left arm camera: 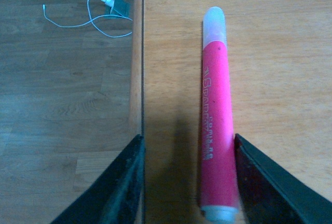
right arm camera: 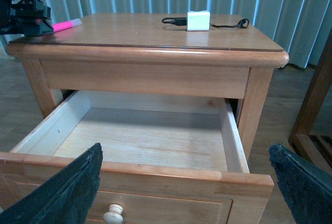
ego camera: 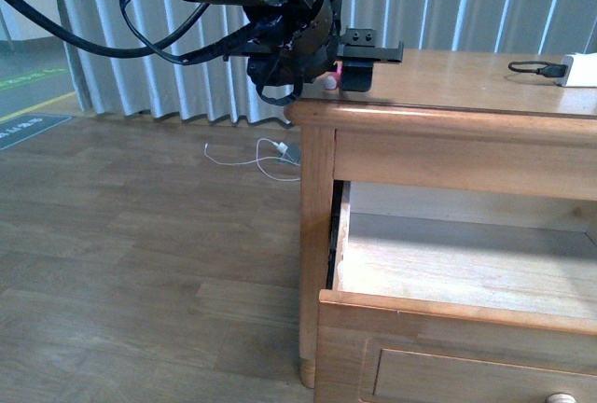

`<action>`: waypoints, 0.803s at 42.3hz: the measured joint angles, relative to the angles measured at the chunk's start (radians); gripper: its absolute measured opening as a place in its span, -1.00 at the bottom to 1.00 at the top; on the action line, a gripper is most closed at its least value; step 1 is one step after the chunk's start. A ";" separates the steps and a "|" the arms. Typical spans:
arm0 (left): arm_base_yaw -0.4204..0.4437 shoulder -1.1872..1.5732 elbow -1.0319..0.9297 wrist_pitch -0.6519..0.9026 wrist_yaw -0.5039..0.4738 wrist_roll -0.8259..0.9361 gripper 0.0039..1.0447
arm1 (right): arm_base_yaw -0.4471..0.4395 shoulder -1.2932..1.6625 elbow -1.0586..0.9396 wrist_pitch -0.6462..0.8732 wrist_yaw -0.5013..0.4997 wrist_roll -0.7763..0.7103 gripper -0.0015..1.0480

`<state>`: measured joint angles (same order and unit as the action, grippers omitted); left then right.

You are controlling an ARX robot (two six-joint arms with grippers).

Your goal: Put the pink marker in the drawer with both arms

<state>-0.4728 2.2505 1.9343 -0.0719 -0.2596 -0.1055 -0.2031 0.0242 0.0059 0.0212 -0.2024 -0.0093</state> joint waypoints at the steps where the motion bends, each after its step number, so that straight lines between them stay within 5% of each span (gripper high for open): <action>1: 0.002 0.001 0.002 -0.002 0.000 0.000 -0.10 | 0.000 0.000 0.000 0.000 0.000 0.000 0.83; 9: 0.001 0.001 0.005 -0.004 0.021 0.011 -0.71 | 0.000 0.000 0.000 0.000 0.000 0.000 0.83; 19: -0.005 -0.041 -0.072 0.054 0.066 0.044 -0.72 | 0.000 0.000 0.000 0.000 0.000 0.000 0.83; 34: -0.072 -0.277 -0.383 0.205 0.281 0.142 -0.72 | 0.000 0.000 0.000 0.000 0.000 0.000 0.83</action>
<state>-0.5449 1.9739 1.5513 0.1333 0.0216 0.0364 -0.2031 0.0242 0.0059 0.0212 -0.2024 -0.0093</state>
